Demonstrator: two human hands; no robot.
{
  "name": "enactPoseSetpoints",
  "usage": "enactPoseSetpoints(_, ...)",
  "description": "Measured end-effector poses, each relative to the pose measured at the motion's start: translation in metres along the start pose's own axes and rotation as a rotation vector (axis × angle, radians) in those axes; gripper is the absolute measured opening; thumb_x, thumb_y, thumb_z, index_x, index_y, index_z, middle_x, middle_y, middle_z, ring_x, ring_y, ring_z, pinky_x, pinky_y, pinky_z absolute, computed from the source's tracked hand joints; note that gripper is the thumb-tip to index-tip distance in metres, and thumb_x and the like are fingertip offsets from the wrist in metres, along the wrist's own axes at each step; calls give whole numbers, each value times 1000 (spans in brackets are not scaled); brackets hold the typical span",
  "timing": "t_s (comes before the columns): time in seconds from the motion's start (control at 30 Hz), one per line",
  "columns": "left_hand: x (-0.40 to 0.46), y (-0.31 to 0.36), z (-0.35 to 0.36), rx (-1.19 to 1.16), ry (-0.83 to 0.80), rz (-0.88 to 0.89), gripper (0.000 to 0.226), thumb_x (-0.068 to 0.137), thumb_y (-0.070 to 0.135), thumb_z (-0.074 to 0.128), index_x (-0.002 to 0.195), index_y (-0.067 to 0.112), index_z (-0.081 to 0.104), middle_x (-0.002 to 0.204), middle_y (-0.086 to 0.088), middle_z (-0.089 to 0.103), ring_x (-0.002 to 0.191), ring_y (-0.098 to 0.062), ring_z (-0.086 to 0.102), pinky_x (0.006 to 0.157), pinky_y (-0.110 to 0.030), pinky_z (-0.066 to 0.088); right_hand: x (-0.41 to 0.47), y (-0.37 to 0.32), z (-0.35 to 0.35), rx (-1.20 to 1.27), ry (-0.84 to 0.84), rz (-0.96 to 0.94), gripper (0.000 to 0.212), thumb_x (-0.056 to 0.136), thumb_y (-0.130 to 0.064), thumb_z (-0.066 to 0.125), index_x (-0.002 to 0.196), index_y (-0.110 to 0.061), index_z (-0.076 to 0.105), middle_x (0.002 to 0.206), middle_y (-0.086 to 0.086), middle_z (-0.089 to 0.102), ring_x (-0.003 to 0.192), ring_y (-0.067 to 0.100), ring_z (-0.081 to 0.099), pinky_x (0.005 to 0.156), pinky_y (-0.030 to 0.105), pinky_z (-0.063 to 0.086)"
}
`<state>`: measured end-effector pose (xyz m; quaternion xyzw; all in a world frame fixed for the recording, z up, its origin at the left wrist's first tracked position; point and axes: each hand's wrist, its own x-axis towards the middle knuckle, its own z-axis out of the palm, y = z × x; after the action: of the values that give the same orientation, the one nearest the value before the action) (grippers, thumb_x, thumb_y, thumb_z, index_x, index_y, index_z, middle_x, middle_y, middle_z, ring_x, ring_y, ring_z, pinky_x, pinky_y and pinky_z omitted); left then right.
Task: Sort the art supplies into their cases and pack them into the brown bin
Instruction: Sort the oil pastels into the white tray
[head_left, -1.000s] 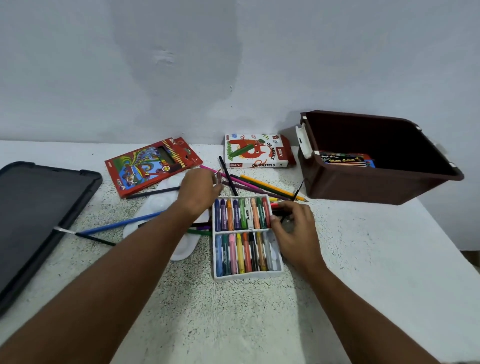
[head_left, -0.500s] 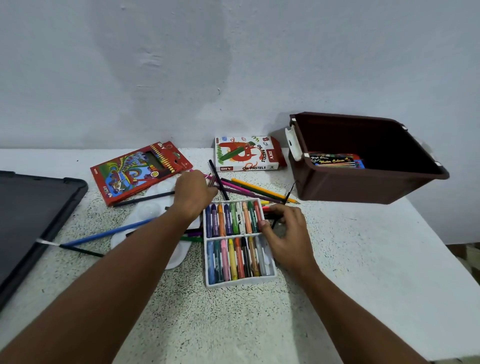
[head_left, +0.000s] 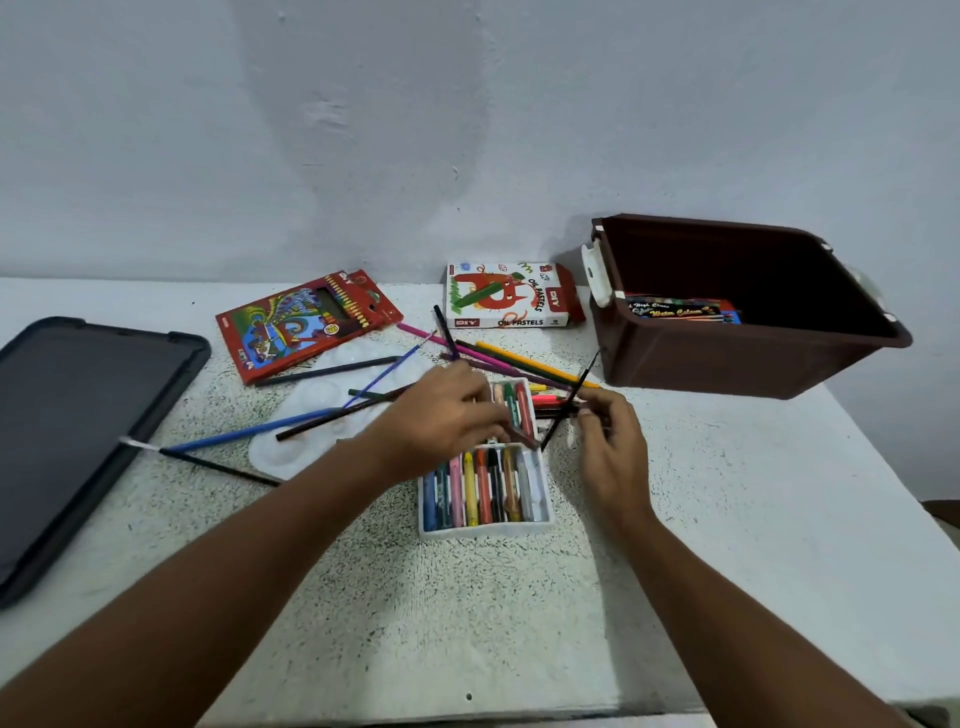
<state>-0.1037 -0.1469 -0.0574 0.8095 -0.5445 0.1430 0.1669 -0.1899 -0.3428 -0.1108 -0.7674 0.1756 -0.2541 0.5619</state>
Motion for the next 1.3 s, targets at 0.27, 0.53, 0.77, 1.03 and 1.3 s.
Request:
enactPoseSetpoints(0.27,4,31,12,230,-30,312,30,69,18,82,97,16,73,80,-4,64,75,-19,59,66,-30,48,-3,-4,-3,0,-3,-4,16,97,-18,50,103,-31,57,107,-3,60,102,13,56,89,37,49)
enactPoseSetpoints(0.53,2,34,19,221,-72,285,30,74,14,79,103,16,72,85,-5,66,80,-20,58,66,-30,47,-3,-7,-2,-14,-32,-26,13,96,-17,52,105,-25,58,104,-1,60,95,8,56,78,22,45)
enactPoseSetpoints(0.77,2,37,25,194,-37,280,29,77,15,75,106,15,70,88,-5,66,81,-20,57,65,-30,44,-4,-11,-2,-29,-37,-47,14,96,-13,52,104,-22,58,102,0,59,92,2,54,70,4,39)
enactPoseSetpoints(1.03,-10,43,33,-52,-7,9,32,88,46,56,93,20,74,93,4,62,89,-14,50,74,-29,38,-3,-11,-2,-41,-49,-53,13,96,-14,53,104,-22,58,103,0,59,92,8,56,70,7,42)
enactPoseSetpoints(1.3,-13,52,36,-106,-25,-134,45,85,55,44,97,25,75,90,9,55,92,-10,44,77,-30,31,-5,-13,-1,-73,-38,-36,13,96,-14,53,104,-22,59,100,1,61,91,14,58,74,21,47)
